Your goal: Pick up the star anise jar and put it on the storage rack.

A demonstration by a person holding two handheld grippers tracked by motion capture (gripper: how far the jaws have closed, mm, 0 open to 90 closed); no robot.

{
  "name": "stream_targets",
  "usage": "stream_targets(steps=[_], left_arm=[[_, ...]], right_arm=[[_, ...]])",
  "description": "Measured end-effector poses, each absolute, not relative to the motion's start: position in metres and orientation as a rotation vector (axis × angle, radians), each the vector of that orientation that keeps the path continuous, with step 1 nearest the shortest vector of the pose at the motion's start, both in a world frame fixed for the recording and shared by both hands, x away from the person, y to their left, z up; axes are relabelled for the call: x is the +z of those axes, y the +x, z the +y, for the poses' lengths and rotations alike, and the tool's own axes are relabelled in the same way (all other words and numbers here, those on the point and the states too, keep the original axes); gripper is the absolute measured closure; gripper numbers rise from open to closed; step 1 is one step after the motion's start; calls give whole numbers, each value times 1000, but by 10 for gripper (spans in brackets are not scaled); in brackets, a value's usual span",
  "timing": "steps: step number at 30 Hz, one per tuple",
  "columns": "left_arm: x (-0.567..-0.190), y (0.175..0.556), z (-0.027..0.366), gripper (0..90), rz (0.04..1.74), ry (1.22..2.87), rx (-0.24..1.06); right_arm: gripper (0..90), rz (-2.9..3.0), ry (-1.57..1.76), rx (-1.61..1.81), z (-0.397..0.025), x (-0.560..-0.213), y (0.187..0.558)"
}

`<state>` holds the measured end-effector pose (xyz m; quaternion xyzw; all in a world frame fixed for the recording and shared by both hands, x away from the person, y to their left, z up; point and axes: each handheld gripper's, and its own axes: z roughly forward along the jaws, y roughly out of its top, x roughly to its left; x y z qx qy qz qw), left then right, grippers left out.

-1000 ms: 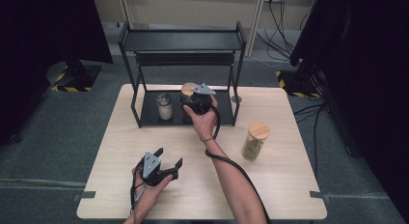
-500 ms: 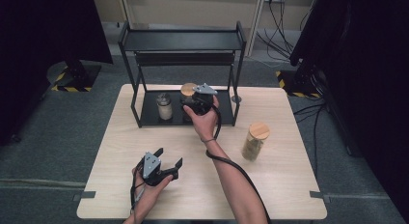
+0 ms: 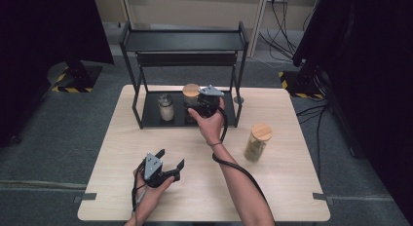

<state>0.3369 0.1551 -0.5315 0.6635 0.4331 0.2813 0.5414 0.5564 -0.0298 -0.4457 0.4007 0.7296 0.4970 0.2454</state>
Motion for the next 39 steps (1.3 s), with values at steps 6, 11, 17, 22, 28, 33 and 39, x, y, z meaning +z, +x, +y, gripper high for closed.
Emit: stream_targets(steps=[6, 11, 17, 22, 28, 33, 39], left_arm=[[-531, 337, 155, 133, 1030, 1578, 667], [-531, 337, 155, 133, 1030, 1577, 668], [-531, 337, 155, 132, 1029, 1578, 670], [-531, 337, 155, 132, 1030, 1574, 670], [-531, 337, 155, 133, 1030, 1574, 670], [-531, 337, 155, 133, 1031, 1575, 670], [-531, 337, 155, 132, 1032, 1574, 670]], right_arm=[[19, 1997, 1099, 1356, -34, -446, 552], [19, 2017, 1086, 1360, -35, -447, 546], [19, 2025, 1092, 1355, -38, -449, 541], [19, 2027, 1086, 1357, -40, -448, 536], [19, 2042, 1072, 1349, -44, -450, 529], [19, 2050, 1065, 1346, -47, -451, 524], [19, 2057, 1057, 1350, -49, -451, 518]])
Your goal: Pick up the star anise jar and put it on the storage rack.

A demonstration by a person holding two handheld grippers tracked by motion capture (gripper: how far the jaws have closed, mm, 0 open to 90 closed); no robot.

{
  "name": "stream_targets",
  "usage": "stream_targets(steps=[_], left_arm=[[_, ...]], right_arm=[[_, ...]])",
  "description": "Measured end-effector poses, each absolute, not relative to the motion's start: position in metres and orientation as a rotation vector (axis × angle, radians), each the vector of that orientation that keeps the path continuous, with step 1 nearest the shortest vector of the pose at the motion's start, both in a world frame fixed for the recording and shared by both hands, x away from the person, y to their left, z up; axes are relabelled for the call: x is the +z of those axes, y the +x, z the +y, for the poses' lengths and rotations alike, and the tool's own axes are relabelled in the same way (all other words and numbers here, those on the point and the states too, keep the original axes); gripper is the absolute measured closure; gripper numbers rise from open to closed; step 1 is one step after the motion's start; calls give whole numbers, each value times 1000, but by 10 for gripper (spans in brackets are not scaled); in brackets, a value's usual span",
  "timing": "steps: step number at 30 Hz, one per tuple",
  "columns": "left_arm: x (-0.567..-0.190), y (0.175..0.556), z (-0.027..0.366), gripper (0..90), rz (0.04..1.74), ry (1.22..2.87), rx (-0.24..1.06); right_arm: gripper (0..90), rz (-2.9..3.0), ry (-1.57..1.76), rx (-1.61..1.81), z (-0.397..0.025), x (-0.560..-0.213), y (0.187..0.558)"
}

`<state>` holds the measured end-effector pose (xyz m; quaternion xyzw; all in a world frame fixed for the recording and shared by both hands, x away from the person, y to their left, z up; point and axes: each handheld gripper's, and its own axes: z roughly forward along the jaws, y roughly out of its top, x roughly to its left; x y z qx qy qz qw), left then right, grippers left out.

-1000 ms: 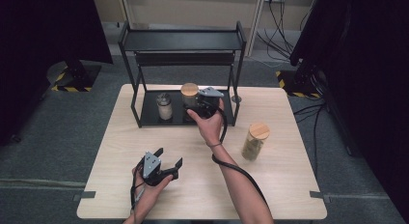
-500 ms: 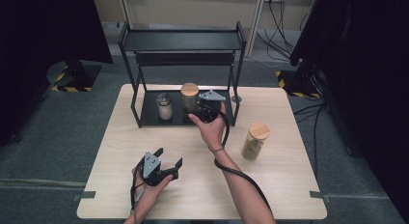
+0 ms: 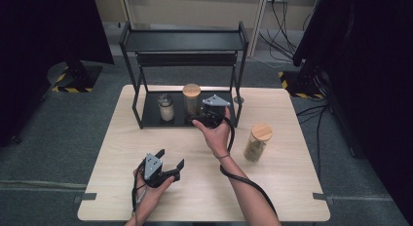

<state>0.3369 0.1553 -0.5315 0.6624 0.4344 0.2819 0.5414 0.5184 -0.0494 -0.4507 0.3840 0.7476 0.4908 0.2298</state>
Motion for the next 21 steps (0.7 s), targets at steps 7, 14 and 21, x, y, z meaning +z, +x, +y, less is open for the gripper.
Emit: stream_targets(steps=[7, 14, 21], left_arm=[[-531, 337, 155, 132, 1032, 1573, 670], [-531, 337, 155, 133, 1034, 1572, 671], [-532, 337, 156, 133, 1038, 1568, 670]], right_arm=[[19, 2066, 1053, 1351, -52, -454, 514], [18, 2072, 1060, 1361, -58, -456, 509], [19, 2077, 1048, 1365, -61, -456, 503]])
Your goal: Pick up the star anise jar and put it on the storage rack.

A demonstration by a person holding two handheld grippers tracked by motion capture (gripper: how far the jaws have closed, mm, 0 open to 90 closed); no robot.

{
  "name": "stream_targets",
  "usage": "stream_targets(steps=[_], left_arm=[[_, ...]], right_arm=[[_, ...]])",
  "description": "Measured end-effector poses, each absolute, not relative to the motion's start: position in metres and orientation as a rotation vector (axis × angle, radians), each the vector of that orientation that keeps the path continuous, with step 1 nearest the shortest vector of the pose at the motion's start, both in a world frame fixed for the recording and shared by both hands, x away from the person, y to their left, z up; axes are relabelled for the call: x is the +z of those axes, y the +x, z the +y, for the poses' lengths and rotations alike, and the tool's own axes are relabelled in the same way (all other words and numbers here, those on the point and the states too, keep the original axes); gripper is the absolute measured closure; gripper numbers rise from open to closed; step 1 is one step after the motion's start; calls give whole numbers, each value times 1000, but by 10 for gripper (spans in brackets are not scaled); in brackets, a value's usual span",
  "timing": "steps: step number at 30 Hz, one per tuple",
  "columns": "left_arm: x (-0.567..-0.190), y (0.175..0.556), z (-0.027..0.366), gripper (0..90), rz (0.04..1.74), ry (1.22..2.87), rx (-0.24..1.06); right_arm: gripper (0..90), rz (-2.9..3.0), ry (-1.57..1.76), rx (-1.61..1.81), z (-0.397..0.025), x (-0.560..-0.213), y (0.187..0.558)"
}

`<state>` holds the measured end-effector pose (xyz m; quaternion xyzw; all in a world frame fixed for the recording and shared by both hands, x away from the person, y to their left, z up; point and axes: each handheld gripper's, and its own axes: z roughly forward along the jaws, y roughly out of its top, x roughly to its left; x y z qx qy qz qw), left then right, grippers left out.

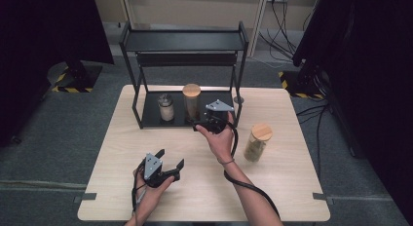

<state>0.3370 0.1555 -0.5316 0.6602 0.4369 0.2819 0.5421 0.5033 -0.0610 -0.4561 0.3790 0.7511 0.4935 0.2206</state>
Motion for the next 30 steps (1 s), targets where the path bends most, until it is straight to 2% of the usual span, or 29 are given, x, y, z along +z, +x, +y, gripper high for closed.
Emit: stream_targets(steps=[30], left_arm=[[-532, 337, 156, 133, 1039, 1567, 671]], right_arm=[[19, 2122, 1047, 1361, -75, -468, 480]])
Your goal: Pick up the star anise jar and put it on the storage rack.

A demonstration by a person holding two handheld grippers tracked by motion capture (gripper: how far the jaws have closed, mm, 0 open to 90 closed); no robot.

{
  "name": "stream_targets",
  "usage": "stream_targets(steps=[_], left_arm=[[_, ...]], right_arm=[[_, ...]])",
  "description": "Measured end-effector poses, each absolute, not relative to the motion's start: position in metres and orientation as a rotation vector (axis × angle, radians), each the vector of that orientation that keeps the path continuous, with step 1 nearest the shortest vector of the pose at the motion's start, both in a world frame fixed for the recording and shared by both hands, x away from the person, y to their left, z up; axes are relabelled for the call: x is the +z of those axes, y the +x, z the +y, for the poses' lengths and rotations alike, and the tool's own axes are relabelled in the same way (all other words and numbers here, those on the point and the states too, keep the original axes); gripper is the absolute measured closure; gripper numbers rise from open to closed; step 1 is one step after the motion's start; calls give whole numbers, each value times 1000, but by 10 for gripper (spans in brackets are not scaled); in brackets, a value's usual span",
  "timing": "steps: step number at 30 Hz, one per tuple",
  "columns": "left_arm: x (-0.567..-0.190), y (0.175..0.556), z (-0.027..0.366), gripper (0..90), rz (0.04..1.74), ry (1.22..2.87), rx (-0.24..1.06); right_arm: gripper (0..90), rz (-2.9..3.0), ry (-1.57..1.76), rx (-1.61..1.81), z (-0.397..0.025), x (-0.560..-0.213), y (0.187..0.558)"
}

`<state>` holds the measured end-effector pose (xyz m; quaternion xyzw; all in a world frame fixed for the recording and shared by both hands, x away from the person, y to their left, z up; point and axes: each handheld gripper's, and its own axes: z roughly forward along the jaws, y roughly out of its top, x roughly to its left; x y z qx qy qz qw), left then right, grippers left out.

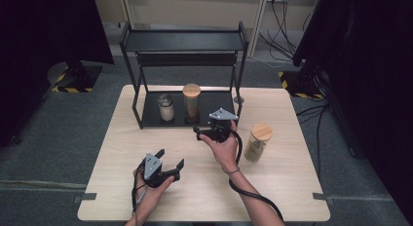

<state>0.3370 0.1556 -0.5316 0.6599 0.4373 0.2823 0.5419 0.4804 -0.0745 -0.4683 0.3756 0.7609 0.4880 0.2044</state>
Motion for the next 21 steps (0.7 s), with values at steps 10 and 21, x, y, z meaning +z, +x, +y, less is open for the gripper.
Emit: stream_targets(steps=[10, 21], left_arm=[[-532, 337, 156, 133, 1039, 1567, 672], [-532, 337, 156, 133, 1041, 1564, 670]], right_arm=[[18, 2135, 1053, 1354, -81, -474, 474], [19, 2149, 1052, 1348, -87, -478, 467]])
